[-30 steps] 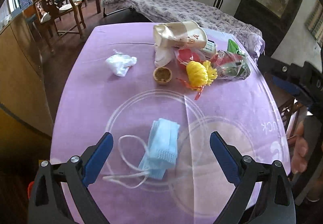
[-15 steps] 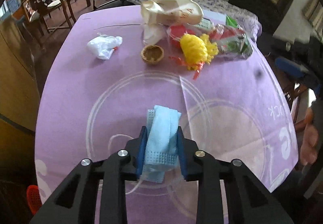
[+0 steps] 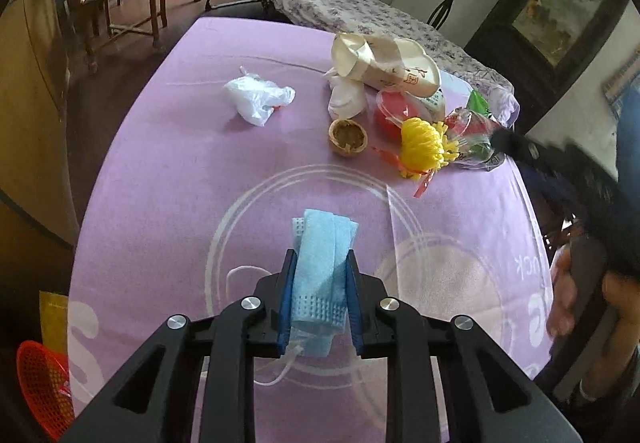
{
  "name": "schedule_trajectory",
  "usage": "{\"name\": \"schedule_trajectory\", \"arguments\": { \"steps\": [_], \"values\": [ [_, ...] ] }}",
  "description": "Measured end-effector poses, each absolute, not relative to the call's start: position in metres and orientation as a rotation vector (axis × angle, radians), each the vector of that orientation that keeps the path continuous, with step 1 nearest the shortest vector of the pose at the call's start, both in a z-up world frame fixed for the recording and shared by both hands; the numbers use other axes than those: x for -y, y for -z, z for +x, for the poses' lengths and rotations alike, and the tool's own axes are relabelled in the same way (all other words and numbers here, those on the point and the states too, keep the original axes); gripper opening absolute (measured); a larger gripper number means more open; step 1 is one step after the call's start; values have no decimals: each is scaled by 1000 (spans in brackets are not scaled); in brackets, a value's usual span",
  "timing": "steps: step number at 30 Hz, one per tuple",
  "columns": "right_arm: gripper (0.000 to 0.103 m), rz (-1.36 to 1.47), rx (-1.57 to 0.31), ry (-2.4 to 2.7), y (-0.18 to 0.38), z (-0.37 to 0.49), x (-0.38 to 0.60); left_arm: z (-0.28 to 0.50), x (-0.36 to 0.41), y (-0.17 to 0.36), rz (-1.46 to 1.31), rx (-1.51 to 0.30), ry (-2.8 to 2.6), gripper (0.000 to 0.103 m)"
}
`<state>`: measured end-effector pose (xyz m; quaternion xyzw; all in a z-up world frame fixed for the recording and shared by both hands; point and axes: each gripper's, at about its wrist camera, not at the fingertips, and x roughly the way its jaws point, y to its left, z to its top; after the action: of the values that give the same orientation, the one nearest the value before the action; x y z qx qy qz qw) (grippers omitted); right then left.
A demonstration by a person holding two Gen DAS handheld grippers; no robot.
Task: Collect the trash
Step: 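Grasp the clear plastic wrapper with the right gripper while the left holds the mask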
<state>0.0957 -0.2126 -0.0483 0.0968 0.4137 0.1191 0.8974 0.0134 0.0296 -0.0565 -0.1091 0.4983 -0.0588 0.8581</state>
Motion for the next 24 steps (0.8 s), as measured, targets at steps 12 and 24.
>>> {"name": "schedule_trajectory", "arguments": {
  "steps": [12, 24],
  "values": [
    [96, 54, -942, -75, 62, 93, 218, 12, -21, 56, -180, -1034, 121, 23],
    [96, 194, -921, -195, 53, 75, 242, 14, -20, 59, -161, -1041, 121, 23]
  ]
}}
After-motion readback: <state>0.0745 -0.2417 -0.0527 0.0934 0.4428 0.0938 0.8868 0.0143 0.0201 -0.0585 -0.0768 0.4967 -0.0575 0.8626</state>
